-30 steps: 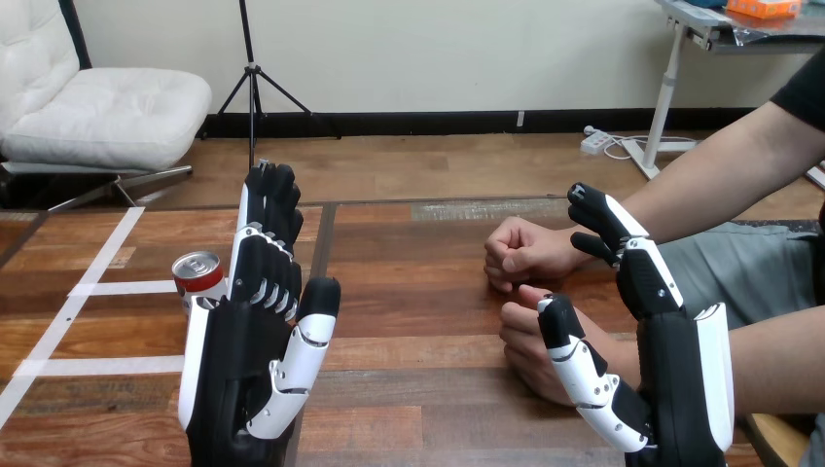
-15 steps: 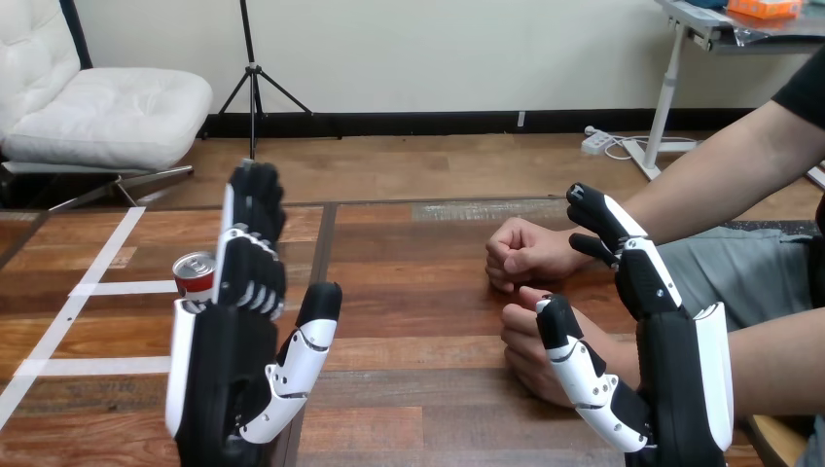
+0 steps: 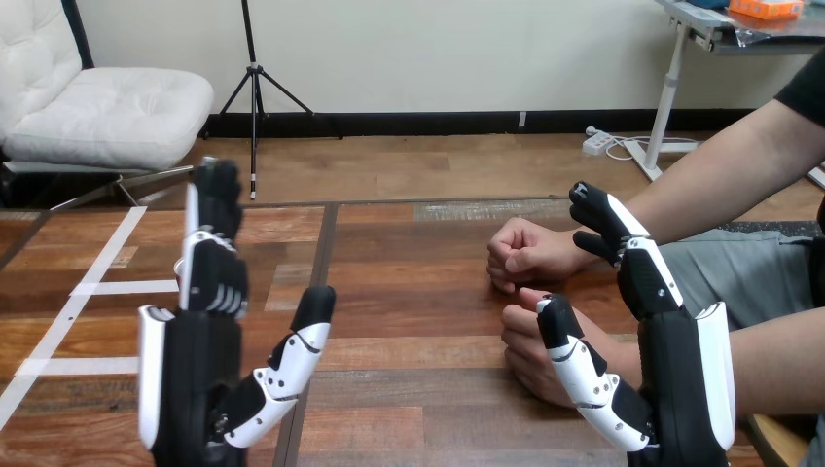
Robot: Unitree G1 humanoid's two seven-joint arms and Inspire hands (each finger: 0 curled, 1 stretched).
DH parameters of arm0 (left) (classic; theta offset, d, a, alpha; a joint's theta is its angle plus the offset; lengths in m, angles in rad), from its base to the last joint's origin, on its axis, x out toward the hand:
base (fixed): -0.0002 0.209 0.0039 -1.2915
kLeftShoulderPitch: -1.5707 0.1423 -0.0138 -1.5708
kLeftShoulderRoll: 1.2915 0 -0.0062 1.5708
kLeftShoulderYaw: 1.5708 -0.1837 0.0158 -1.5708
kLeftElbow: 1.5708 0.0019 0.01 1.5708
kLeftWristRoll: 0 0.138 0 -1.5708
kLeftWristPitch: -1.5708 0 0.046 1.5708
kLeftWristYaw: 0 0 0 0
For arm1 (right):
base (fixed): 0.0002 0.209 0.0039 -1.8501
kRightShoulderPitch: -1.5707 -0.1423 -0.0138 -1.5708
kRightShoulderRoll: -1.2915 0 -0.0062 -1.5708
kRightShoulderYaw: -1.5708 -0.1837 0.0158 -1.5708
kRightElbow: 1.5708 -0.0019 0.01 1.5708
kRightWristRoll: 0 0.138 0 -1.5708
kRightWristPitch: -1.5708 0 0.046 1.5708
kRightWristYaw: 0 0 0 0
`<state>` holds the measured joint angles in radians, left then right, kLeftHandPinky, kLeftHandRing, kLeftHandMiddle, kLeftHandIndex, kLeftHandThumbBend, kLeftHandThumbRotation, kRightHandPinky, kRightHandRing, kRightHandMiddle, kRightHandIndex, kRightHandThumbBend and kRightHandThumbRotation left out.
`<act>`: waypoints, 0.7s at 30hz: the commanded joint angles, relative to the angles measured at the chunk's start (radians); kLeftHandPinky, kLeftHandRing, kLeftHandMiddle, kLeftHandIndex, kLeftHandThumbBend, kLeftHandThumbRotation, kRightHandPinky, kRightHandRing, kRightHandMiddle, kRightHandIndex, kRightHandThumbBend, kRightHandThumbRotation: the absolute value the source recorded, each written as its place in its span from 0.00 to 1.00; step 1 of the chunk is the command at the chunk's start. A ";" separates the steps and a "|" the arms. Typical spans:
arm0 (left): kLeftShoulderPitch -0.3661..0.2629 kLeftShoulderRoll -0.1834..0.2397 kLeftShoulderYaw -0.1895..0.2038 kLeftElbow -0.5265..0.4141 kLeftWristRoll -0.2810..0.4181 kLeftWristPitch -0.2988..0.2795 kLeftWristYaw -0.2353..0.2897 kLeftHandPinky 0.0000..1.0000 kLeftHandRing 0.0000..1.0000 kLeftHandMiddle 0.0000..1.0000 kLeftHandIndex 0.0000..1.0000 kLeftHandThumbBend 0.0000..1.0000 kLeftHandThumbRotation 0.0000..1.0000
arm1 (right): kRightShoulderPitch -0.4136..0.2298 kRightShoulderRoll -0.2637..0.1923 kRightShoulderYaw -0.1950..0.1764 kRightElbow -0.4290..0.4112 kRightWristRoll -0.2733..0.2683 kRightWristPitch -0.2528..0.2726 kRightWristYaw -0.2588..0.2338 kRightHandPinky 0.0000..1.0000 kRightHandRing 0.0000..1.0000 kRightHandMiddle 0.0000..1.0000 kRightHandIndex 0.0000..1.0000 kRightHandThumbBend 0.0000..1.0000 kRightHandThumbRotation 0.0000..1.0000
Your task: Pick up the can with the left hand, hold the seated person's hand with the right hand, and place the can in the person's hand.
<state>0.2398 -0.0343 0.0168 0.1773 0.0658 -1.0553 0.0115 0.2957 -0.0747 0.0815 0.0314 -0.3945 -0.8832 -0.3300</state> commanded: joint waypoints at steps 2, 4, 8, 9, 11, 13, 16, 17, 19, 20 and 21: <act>-0.035 -0.022 0.071 0.020 0.061 -0.018 0.064 1.00 1.00 1.00 1.00 0.47 0.24 | -0.050 0.008 -0.008 -0.011 0.019 -0.005 0.011 0.80 0.86 0.88 0.86 0.43 0.58; -0.046 -0.017 0.095 0.030 0.089 -0.021 0.091 1.00 1.00 1.00 1.00 0.46 0.23 | -0.049 0.009 -0.009 -0.014 0.018 -0.001 0.013 0.80 0.86 0.88 0.86 0.44 0.58; -0.067 -0.001 0.123 0.045 0.113 -0.019 0.129 1.00 1.00 1.00 1.00 0.45 0.20 | -0.048 0.011 -0.010 -0.015 0.020 0.001 0.017 0.80 0.86 0.88 0.86 0.44 0.59; -0.070 0.002 0.124 0.047 0.113 -0.018 0.134 1.00 1.00 1.00 1.00 0.46 0.18 | -0.048 0.011 -0.010 -0.015 0.021 0.001 0.017 0.80 0.86 0.88 0.86 0.44 0.59; -0.093 0.019 0.138 0.075 0.110 -0.023 0.146 1.00 1.00 1.00 1.00 0.46 0.17 | -0.048 0.012 -0.011 -0.012 0.020 -0.001 0.018 0.80 0.86 0.88 0.86 0.44 0.59; -0.110 0.031 0.153 0.094 0.116 -0.023 0.162 1.00 1.00 1.00 1.00 0.47 0.16 | -0.050 0.011 -0.013 -0.009 0.020 -0.004 0.019 0.80 0.86 0.88 0.86 0.45 0.59; -0.132 0.043 0.176 0.117 0.134 -0.019 0.189 1.00 1.00 1.00 1.00 0.49 0.15 | -0.053 0.009 -0.014 -0.003 0.020 -0.009 0.020 0.80 0.86 0.88 0.86 0.44 0.59; -0.139 0.046 0.183 0.124 0.139 -0.019 0.197 1.00 1.00 1.00 1.00 0.49 0.14 | -0.054 0.009 -0.015 -0.002 0.020 -0.010 0.021 0.80 0.86 0.88 0.86 0.44 0.59; -0.151 0.053 0.198 0.134 0.157 -0.010 0.217 1.00 1.00 1.00 1.00 0.51 0.12 | -0.056 0.008 -0.016 0.001 0.019 -0.013 0.021 0.80 0.86 0.88 0.86 0.44 0.59; -0.155 0.056 0.204 0.136 0.167 -0.004 0.226 1.00 1.00 1.00 1.00 0.51 0.12 | -0.056 0.008 -0.016 0.003 0.019 -0.014 0.021 0.80 0.86 0.88 0.86 0.44 0.59; -0.158 0.058 0.209 0.138 0.175 -0.001 0.233 1.00 1.00 1.00 1.00 0.51 0.12 | -0.057 0.008 -0.017 0.004 0.018 -0.015 0.020 0.80 0.86 0.88 0.86 0.44 0.59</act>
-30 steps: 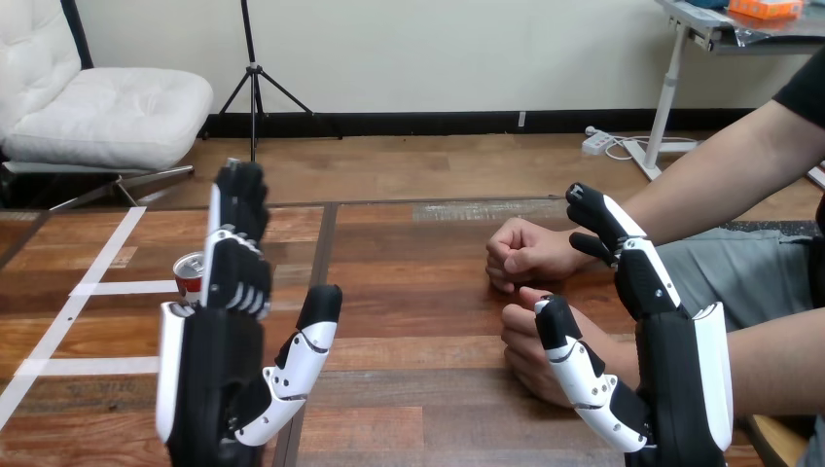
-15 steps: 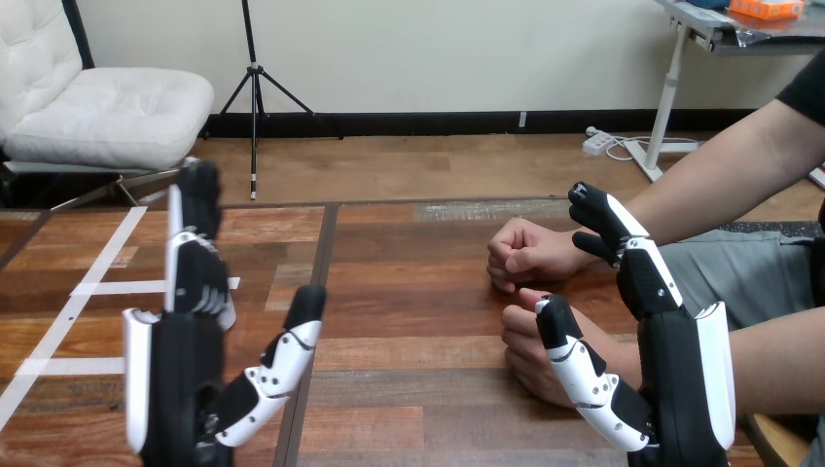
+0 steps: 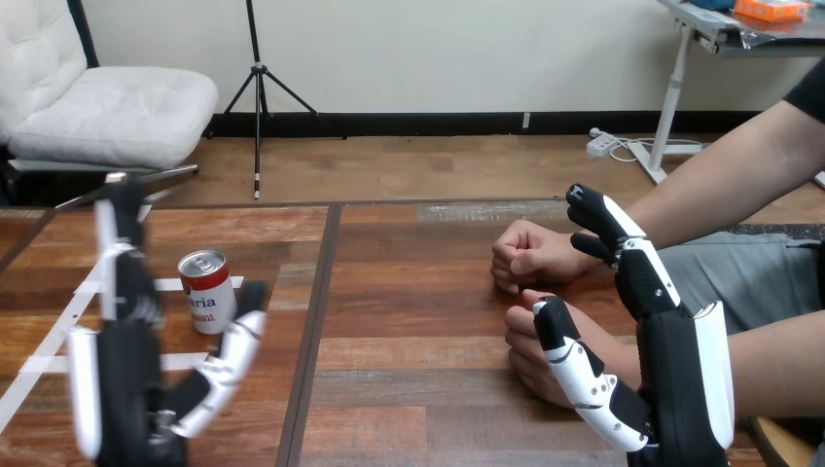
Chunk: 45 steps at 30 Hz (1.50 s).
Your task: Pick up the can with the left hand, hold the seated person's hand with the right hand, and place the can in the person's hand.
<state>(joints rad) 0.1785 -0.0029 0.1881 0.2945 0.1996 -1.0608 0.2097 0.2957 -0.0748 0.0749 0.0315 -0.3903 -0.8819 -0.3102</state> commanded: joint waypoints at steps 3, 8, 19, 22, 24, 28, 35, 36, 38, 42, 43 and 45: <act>-0.104 0.034 0.058 0.016 0.084 0.038 0.068 1.00 1.00 1.00 1.00 0.52 0.11 | -0.058 0.007 -0.010 0.005 0.014 -0.019 0.001 0.80 0.86 0.88 0.87 0.44 0.58; -0.121 0.041 0.105 0.007 0.234 0.113 0.196 1.00 1.00 1.00 1.00 0.57 0.09 | -0.057 0.006 -0.012 0.005 0.010 -0.019 0.001 0.80 0.86 0.88 0.87 0.44 0.58; -0.145 0.104 0.097 -0.003 0.482 0.304 0.442 0.98 0.98 0.99 0.97 0.71 0.06 | -0.052 0.011 -0.009 -0.003 0.015 -0.009 0.004 0.79 0.86 0.87 0.86 0.44 0.58; -0.149 0.112 0.084 -0.006 0.487 0.361 0.451 0.96 0.97 0.99 0.96 0.73 0.07 | -0.050 0.011 -0.012 -0.007 0.008 -0.004 0.003 0.79 0.85 0.87 0.86 0.44 0.58; -0.151 0.118 0.075 -0.006 0.482 0.381 0.453 0.94 0.97 0.99 0.96 0.76 0.07 | -0.050 0.009 -0.013 -0.008 0.007 -0.004 0.004 0.79 0.85 0.87 0.86 0.44 0.58; -0.157 0.118 0.062 -0.026 0.470 0.463 0.428 0.92 0.96 0.99 0.95 0.78 0.08 | -0.048 0.009 -0.010 -0.010 0.014 -0.001 0.009 0.79 0.85 0.87 0.86 0.45 0.58; -0.175 0.130 0.039 -0.042 0.437 0.561 0.383 0.88 0.94 0.97 0.94 0.81 0.08 | -0.048 0.010 -0.014 -0.012 0.006 -0.001 0.007 0.79 0.85 0.87 0.86 0.45 0.59; -0.177 0.133 0.035 -0.043 0.432 0.569 0.380 0.88 0.94 0.97 0.94 0.81 0.07 | -0.048 0.011 -0.014 -0.011 0.006 -0.002 0.007 0.79 0.85 0.87 0.86 0.45 0.59; -0.184 0.138 0.029 -0.047 0.414 0.597 0.357 0.87 0.93 0.96 0.94 0.82 0.07 | -0.050 0.009 -0.016 -0.009 0.004 -0.004 0.006 0.79 0.85 0.87 0.86 0.45 0.59; -0.202 0.152 0.018 -0.045 0.374 0.633 0.307 0.86 0.92 0.95 0.94 0.82 0.05 | -0.051 0.007 -0.014 -0.006 0.011 -0.006 0.011 0.79 0.85 0.87 0.86 0.45 0.59; -0.207 0.155 0.016 -0.044 0.361 0.639 0.293 0.86 0.92 0.95 0.94 0.82 0.05 | -0.052 0.007 -0.014 -0.004 0.011 -0.007 0.011 0.80 0.86 0.87 0.86 0.45 0.59; -0.215 0.161 0.013 -0.042 0.345 0.657 0.270 0.86 0.92 0.95 0.94 0.82 0.05 | -0.054 0.005 -0.014 0.000 0.014 -0.012 0.012 0.80 0.86 0.87 0.86 0.45 0.59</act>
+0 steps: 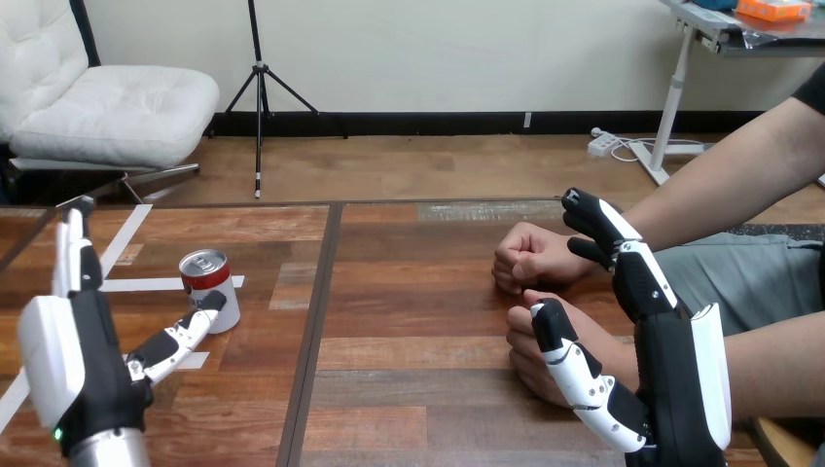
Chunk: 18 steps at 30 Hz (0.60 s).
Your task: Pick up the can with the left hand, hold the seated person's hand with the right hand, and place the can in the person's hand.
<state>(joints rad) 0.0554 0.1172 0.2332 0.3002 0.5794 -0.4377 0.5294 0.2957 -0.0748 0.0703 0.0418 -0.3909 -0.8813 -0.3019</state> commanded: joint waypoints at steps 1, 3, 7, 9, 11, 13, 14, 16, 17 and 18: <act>-0.095 0.044 -0.034 -0.048 -0.038 0.044 -0.058 0.86 0.92 0.95 0.95 0.82 0.05 | -0.055 0.004 -0.009 -0.009 0.017 -0.015 0.004 0.80 0.86 0.87 0.86 0.45 0.59; -0.103 0.050 -0.038 -0.047 -0.049 0.062 -0.077 0.86 0.92 0.95 0.95 0.82 0.06 | -0.057 0.004 -0.009 -0.007 0.018 -0.018 0.005 0.80 0.86 0.87 0.86 0.45 0.59; -0.115 0.063 -0.047 -0.045 -0.071 0.093 -0.111 0.86 0.92 0.95 0.96 0.82 0.08 | -0.057 0.004 -0.009 -0.007 0.018 -0.016 0.005 0.81 0.86 0.87 0.86 0.45 0.58; -0.122 0.069 -0.051 -0.042 -0.083 0.108 -0.127 0.86 0.92 0.95 0.97 0.82 0.08 | -0.056 0.005 -0.010 -0.010 0.015 -0.013 0.006 0.81 0.86 0.87 0.86 0.45 0.58; -0.127 0.073 -0.054 -0.040 -0.093 0.120 -0.139 0.86 0.92 0.95 0.97 0.82 0.09 | -0.055 0.005 -0.012 -0.013 0.013 -0.009 0.005 0.81 0.86 0.87 0.86 0.45 0.58; -0.134 0.077 -0.057 -0.037 -0.103 0.134 -0.156 0.86 0.92 0.95 0.98 0.83 0.10 | -0.055 0.006 -0.014 -0.014 0.009 -0.007 0.004 0.81 0.86 0.87 0.86 0.46 0.58; -0.136 0.079 -0.058 -0.036 -0.106 0.139 -0.161 0.86 0.92 0.96 0.98 0.83 0.10 | -0.055 0.006 -0.014 -0.014 0.008 -0.007 0.004 0.81 0.86 0.87 0.86 0.46 0.59; -0.143 0.081 -0.058 -0.030 -0.127 0.144 -0.179 0.86 0.93 0.96 0.98 0.83 0.11 | -0.056 0.004 -0.012 -0.013 0.016 -0.010 0.008 0.81 0.86 0.87 0.86 0.46 0.59; -0.145 0.082 -0.059 -0.029 -0.133 0.146 -0.183 0.86 0.93 0.96 0.98 0.83 0.11 | -0.056 0.004 -0.011 -0.012 0.018 -0.010 0.009 0.81 0.86 0.87 0.86 0.46 0.59; -0.150 0.084 -0.059 -0.025 -0.144 0.151 -0.194 0.86 0.93 0.96 0.99 0.84 0.11 | -0.056 0.004 -0.011 -0.013 0.019 -0.009 0.010 0.81 0.86 0.87 0.86 0.46 0.59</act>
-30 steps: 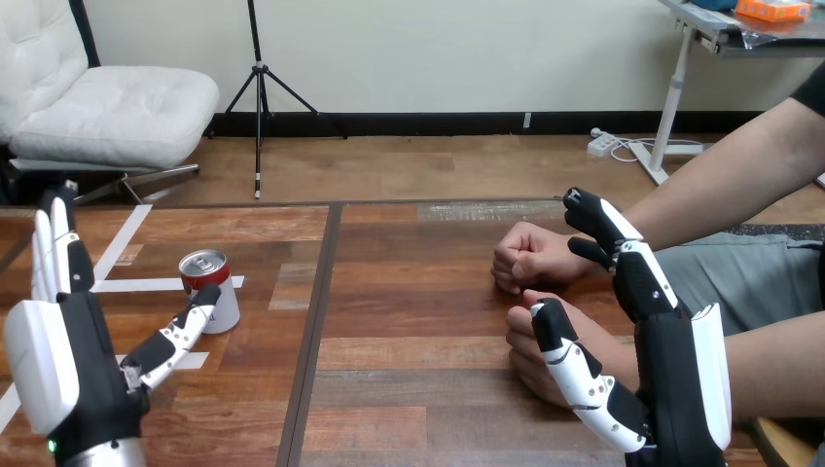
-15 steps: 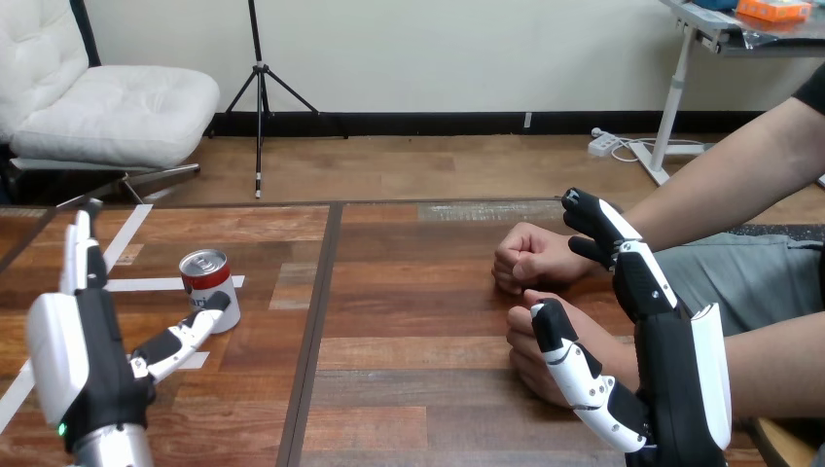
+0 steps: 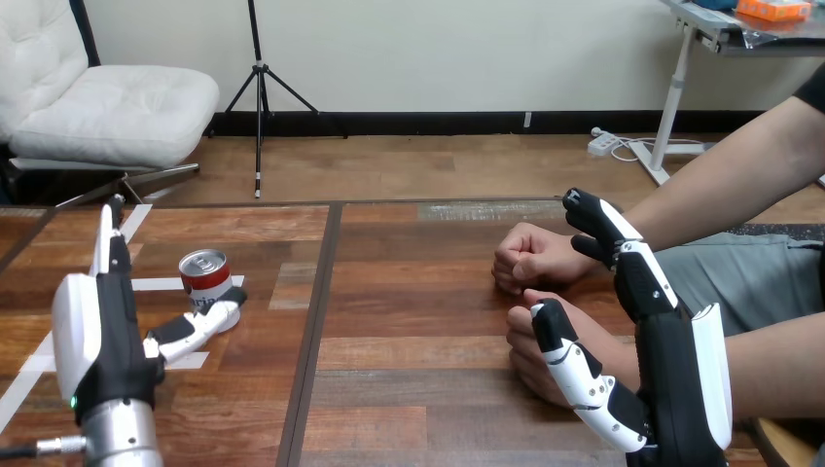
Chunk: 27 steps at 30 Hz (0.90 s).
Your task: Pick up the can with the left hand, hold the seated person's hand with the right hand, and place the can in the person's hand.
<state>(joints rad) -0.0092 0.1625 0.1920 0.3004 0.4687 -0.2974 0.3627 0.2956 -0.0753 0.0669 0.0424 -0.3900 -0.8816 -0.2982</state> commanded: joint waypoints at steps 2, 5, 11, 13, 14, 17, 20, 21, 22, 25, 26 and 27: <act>-0.089 0.040 -0.018 -0.023 -0.045 0.018 -0.039 0.86 0.93 0.96 0.99 0.84 0.12 | -0.054 0.005 -0.008 -0.016 0.017 -0.006 0.007 0.81 0.86 0.87 0.86 0.46 0.59; -0.095 0.044 -0.020 -0.021 -0.069 0.032 -0.064 0.87 0.94 0.97 1.00 0.86 0.14 | -0.051 0.007 -0.011 -0.022 0.013 0.003 0.008 0.81 0.86 0.87 0.86 0.47 0.60; -0.103 0.056 -0.027 -0.018 -0.106 0.053 -0.101 0.88 0.95 0.98 1.00 0.87 0.17 | -0.052 0.009 -0.015 -0.024 0.005 0.003 0.005 0.81 0.86 0.87 0.86 0.47 0.61; -0.106 0.057 -0.028 -0.020 -0.118 0.070 -0.115 0.89 0.96 0.98 1.00 0.88 0.19 | -0.052 0.010 -0.016 -0.027 0.002 0.005 0.005 0.81 0.86 0.87 0.86 0.47 0.61; -0.107 0.057 -0.029 -0.021 -0.122 0.075 -0.119 0.89 0.96 0.99 1.00 0.88 0.20 | -0.051 0.010 -0.016 -0.027 0.002 0.006 0.005 0.81 0.86 0.87 0.86 0.47 0.62; -0.107 0.060 -0.033 -0.027 -0.127 0.094 -0.134 0.90 0.96 0.99 1.00 0.89 0.22 | -0.051 0.009 -0.015 -0.028 0.005 0.006 0.008 0.81 0.85 0.87 0.86 0.47 0.62; -0.111 0.064 -0.036 -0.025 -0.128 0.099 -0.138 0.90 0.96 0.99 1.00 0.89 0.24 | -0.050 0.010 -0.014 -0.032 0.009 0.012 0.012 0.80 0.85 0.87 0.86 0.48 0.62; -0.112 0.063 -0.036 -0.026 -0.132 0.106 -0.144 0.90 0.96 0.99 1.00 0.90 0.24 | -0.050 0.010 -0.015 -0.032 0.005 0.012 0.011 0.80 0.85 0.87 0.86 0.48 0.62; -0.112 0.063 -0.036 -0.027 -0.136 0.111 -0.148 0.90 0.97 1.00 1.00 0.90 0.25 | -0.051 0.009 -0.016 -0.032 0.001 0.012 0.009 0.79 0.85 0.87 0.86 0.48 0.62; -0.115 0.065 -0.038 -0.027 -0.142 0.119 -0.157 0.90 0.97 1.00 1.00 0.90 0.26 | -0.051 0.010 -0.017 -0.032 -0.002 0.011 0.007 0.79 0.85 0.87 0.86 0.47 0.63; -0.116 0.066 -0.038 -0.027 -0.142 0.121 -0.158 0.90 0.97 1.00 1.00 0.90 0.26 | -0.051 0.010 -0.017 -0.032 -0.002 0.012 0.006 0.79 0.85 0.87 0.86 0.48 0.63; -0.118 0.067 -0.039 -0.025 -0.143 0.122 -0.161 0.90 0.97 1.00 1.00 0.90 0.26 | -0.053 0.009 -0.016 -0.029 0.001 0.009 0.007 0.79 0.85 0.87 0.86 0.48 0.63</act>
<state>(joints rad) -0.0606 0.1941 0.1685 0.3006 0.3319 -0.1831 0.2128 0.2956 -0.0749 0.0612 0.0422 -0.3930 -0.8702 -0.2908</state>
